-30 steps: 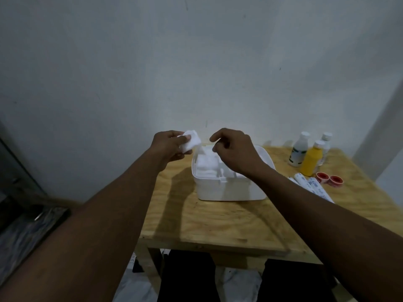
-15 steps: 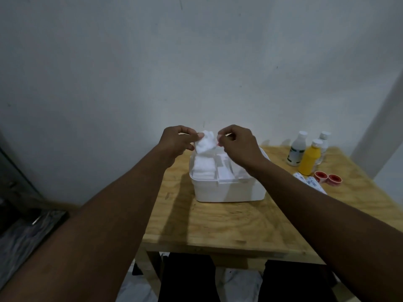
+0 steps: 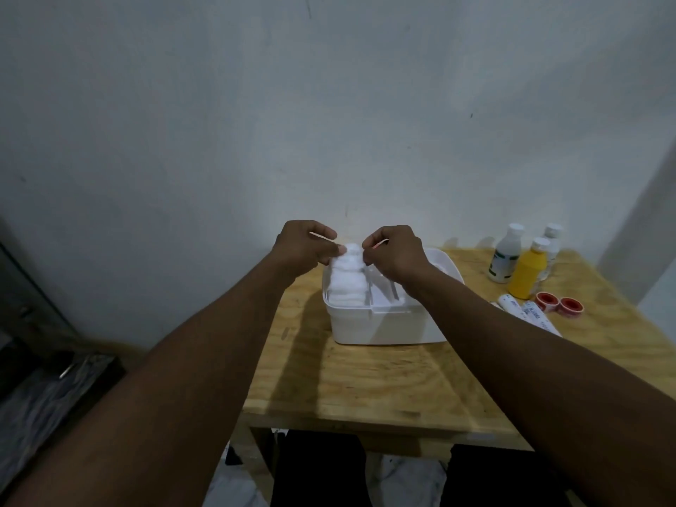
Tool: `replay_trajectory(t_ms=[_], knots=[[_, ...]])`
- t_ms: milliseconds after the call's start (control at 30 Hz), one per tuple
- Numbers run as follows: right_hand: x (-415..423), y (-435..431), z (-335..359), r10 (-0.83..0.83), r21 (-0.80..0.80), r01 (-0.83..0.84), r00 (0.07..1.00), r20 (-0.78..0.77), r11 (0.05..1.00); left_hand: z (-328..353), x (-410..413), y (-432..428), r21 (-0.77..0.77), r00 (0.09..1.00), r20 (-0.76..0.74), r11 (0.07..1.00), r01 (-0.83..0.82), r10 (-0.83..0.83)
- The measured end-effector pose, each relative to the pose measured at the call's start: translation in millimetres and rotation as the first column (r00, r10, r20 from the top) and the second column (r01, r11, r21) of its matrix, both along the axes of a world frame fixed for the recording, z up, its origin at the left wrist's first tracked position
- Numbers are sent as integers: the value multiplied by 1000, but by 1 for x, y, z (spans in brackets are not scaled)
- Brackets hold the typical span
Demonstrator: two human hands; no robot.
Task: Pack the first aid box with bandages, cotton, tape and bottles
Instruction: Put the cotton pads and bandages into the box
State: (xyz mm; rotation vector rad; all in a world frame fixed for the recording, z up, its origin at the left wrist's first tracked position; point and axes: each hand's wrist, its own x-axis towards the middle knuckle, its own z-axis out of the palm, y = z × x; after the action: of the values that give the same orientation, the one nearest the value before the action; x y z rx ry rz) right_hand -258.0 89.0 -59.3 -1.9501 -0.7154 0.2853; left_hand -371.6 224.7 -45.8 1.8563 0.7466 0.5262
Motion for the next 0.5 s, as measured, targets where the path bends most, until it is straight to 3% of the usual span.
replay_trajectory(t_ms=[233, 500], knots=[[0, 11, -10, 47, -105, -23, 970, 238, 994, -20, 8, -1, 222, 991, -25, 967, -126, 135], [7, 10, -13, 134, -158, -95, 956, 262, 983, -31, 12, -5, 247, 984, 2, 953, -174, 179]])
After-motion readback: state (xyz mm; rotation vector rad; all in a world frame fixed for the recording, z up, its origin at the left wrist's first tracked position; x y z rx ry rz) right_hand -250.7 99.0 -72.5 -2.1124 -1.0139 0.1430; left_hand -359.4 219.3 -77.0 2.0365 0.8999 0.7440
